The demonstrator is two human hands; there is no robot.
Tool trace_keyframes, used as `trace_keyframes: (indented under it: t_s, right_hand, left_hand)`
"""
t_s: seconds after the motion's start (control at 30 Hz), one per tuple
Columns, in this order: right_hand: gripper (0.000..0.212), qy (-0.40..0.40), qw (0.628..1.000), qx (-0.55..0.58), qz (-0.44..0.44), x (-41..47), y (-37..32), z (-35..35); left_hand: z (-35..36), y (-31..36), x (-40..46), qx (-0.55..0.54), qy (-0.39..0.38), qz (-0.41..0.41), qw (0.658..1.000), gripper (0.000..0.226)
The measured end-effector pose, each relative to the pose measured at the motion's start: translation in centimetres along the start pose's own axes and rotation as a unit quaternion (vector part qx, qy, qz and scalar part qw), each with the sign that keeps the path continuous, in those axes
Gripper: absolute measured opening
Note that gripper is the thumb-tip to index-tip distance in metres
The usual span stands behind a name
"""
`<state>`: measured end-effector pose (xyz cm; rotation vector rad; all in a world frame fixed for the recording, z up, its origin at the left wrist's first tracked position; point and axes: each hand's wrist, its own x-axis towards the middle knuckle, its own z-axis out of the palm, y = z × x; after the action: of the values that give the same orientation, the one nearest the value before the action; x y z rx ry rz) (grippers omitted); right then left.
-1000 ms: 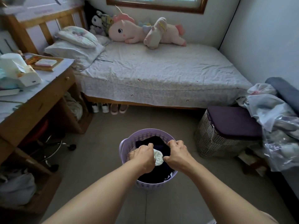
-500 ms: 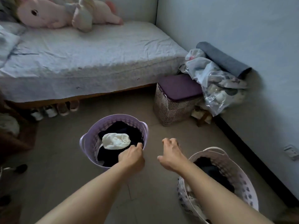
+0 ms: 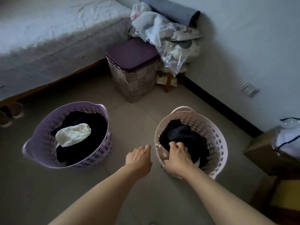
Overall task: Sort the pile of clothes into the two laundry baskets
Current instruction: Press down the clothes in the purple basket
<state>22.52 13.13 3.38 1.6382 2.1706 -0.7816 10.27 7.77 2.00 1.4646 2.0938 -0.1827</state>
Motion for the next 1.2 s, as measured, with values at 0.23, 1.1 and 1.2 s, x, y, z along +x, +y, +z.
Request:
trace_keyframes:
  t_s: [0.23, 1.1, 1.2]
  right_hand:
    - [0.063, -0.041, 0.998, 0.017, 0.052, 5.7, 8.9, 6.6]
    - [0.037, 0.055, 0.998, -0.022, 0.019, 17.6, 12.6, 26.4]
    - [0.037, 0.051, 0.998, -0.022, 0.008, 17.9, 11.6, 26.2]
  left_hand:
    - [8.4, 4.8, 6.9, 0.075, -0.043, 0.040, 0.995, 0.070]
    - [22.7, -0.4, 22.1, 0.380, 0.015, 0.161, 0.911, 0.032]
    - [22.1, -1.6, 21.7, 0.374, 0.012, 0.155, 0.914, 0.032]
